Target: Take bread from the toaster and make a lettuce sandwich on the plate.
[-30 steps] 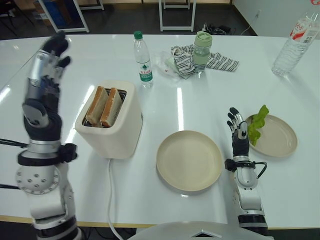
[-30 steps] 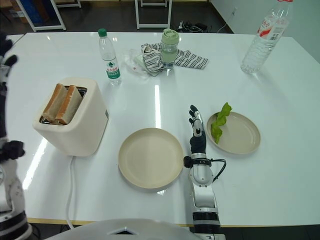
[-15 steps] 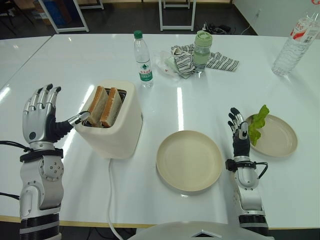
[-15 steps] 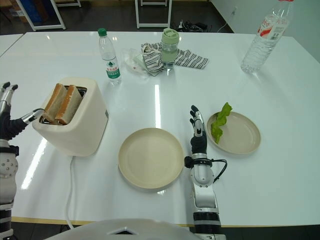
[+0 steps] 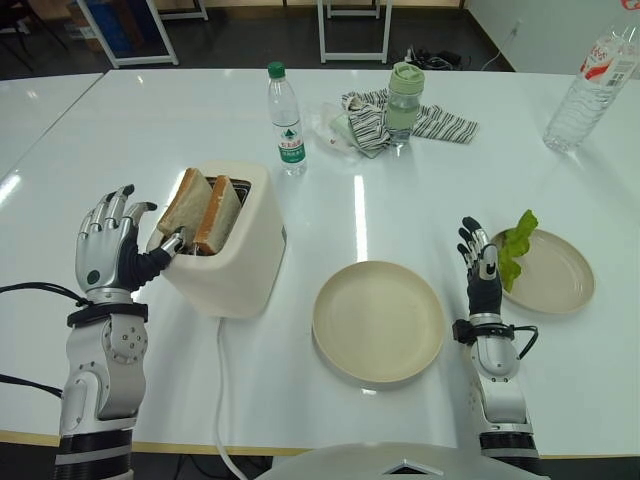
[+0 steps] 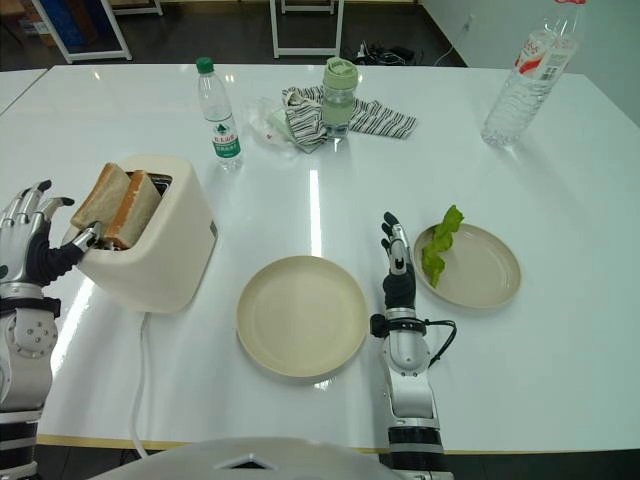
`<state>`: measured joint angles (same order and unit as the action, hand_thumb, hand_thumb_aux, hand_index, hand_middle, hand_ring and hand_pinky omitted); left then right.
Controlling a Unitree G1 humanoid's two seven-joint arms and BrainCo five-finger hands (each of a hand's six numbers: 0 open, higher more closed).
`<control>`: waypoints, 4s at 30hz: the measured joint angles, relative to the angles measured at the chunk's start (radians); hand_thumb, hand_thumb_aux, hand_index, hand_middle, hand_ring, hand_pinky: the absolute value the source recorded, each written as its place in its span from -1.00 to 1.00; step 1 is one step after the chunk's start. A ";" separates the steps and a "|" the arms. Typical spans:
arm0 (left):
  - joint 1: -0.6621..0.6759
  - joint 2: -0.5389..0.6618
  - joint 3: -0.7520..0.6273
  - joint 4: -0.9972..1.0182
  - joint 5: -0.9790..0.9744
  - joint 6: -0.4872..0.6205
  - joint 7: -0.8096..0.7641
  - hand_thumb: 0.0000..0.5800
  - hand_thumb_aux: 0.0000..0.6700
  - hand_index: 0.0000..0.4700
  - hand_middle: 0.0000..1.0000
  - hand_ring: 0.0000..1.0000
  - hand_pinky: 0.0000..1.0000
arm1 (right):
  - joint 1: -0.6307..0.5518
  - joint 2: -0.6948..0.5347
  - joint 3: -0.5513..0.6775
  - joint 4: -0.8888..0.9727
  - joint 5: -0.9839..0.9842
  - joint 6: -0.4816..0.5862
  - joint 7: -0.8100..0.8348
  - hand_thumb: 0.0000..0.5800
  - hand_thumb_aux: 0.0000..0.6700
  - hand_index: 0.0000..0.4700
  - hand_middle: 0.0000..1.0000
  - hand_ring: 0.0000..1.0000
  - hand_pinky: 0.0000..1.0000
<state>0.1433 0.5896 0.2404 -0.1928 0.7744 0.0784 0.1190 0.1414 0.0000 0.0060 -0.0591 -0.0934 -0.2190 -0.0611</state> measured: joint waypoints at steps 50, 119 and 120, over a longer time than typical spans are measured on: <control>0.048 -0.425 -0.560 -0.287 -0.327 -0.542 0.168 1.00 1.00 1.00 1.00 1.00 1.00 | -0.003 -0.003 -0.021 -0.006 0.001 0.022 -0.010 -1.00 -1.00 -1.00 -1.00 -1.00 -1.00; 0.040 -0.366 -0.515 -0.063 -0.830 -0.364 -0.322 -1.00 -1.00 -1.00 -1.00 -1.00 -1.00 | 0.048 -0.124 -0.163 -0.393 -0.458 -0.013 -0.199 -1.00 -1.00 -1.00 -1.00 -1.00 -1.00; 0.044 -0.374 -0.502 -0.063 -0.838 -0.360 -0.323 -1.00 -1.00 -1.00 -1.00 -1.00 -1.00 | 0.048 -0.130 -0.172 -0.410 -0.508 -0.001 -0.217 -1.00 -1.00 -1.00 -1.00 -1.00 -1.00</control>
<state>0.1872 0.2159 -0.2617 -0.2560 -0.0640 -0.2814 -0.2042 0.1890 -0.1296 -0.1656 -0.4689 -0.6017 -0.2197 -0.2783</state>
